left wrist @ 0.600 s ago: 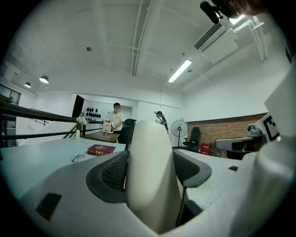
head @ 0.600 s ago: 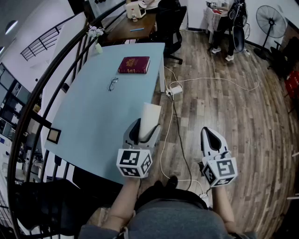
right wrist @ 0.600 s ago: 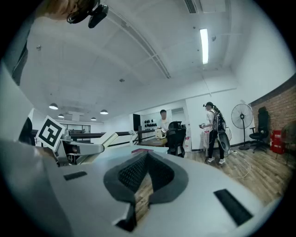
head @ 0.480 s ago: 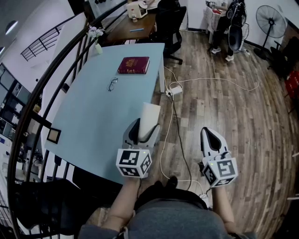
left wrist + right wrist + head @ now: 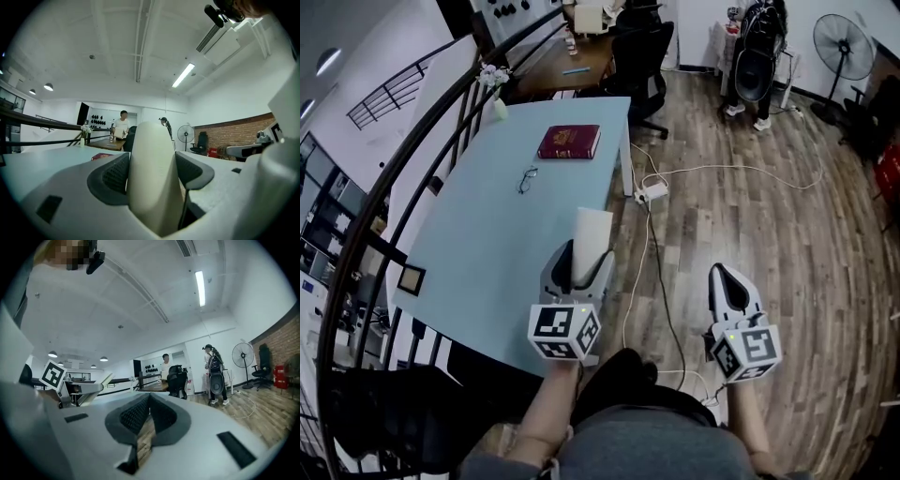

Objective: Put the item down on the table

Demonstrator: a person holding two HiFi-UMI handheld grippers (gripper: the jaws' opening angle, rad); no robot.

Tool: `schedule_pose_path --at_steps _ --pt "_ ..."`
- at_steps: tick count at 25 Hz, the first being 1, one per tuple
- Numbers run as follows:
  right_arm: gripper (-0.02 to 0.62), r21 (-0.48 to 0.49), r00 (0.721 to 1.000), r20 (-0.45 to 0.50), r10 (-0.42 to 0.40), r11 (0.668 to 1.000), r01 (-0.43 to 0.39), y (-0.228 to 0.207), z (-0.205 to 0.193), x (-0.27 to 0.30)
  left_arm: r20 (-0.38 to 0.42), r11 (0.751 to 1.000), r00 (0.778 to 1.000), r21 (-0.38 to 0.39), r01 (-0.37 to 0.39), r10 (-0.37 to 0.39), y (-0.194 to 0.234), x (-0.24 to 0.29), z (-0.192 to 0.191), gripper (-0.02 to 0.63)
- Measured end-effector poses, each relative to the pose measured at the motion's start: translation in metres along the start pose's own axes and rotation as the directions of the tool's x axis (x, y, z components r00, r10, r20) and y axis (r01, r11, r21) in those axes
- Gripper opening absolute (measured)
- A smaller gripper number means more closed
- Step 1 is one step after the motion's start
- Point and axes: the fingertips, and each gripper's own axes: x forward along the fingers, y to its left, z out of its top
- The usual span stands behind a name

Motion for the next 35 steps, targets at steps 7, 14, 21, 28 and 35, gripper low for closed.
schedule_pose_path --at_steps 7,14,21,28,35 --pt "0.003 0.023 1.000 -0.005 0.007 1.000 -0.006 -0.006 -0.005 0.011 0.004 1.000 1.000 0.009 -0.016 0.016 0.007 0.016 0.004 0.310" --pt "0.003 0.030 1.000 -0.022 -0.001 1.000 0.002 -0.026 -0.007 0.052 -0.003 1.000 1.000 0.000 -0.026 0.026 0.024 0.066 0.002 0.310" --pt "0.003 0.018 0.999 -0.031 0.012 1.000 -0.011 -0.054 -0.002 0.119 -0.011 0.999 1.000 -0.013 -0.030 0.030 0.050 0.136 0.001 0.310" --pt "0.003 0.018 0.998 -0.044 0.038 0.999 -0.038 -0.073 0.008 0.202 -0.018 0.999 0.999 -0.012 -0.031 0.031 0.083 0.205 0.008 0.310" --pt "0.003 0.011 0.996 -0.061 0.067 0.998 -0.067 -0.081 0.015 0.267 -0.017 0.999 0.999 -0.021 -0.034 0.033 0.110 0.252 0.016 0.310"
